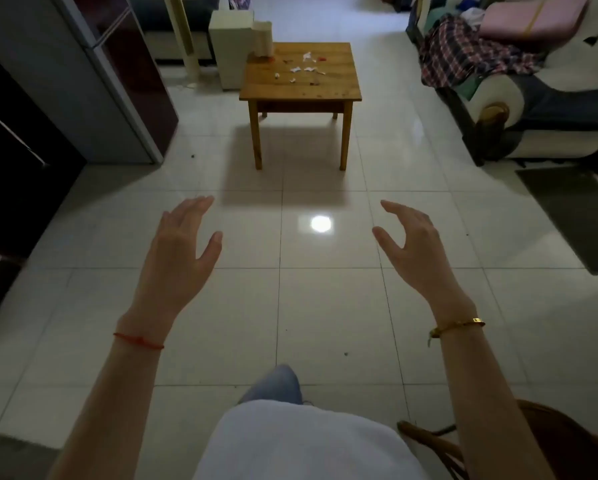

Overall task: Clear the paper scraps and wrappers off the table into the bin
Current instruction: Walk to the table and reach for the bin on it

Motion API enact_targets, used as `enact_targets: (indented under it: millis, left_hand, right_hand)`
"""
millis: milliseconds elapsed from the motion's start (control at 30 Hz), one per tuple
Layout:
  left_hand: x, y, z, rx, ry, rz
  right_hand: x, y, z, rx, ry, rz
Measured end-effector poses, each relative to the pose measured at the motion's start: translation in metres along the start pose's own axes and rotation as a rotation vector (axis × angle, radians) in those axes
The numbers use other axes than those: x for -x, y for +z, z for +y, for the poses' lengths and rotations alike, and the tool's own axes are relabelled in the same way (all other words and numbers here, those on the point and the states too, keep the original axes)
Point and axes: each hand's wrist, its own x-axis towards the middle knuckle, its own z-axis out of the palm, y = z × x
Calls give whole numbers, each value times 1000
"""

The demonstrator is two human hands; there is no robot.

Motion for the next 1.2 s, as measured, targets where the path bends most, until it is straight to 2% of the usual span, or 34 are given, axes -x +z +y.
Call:
enact_targets:
  millis: [367, 600, 933, 1200]
  left_hand:
    - [-89, 51, -44, -11, -89, -26]
    - [-217, 73, -83, 25, -83, -50]
    - [-399, 95, -131, 27, -29, -93]
    - [-514, 137, -170, 18, -44, -130]
  right_hand:
    - [-102, 42, 32, 11, 59, -45]
    - [-236, 71, 38, 14, 67, -55]
    - [-414, 105, 39, 5, 38, 31]
    - [-522, 147, 71, 5, 91, -38]
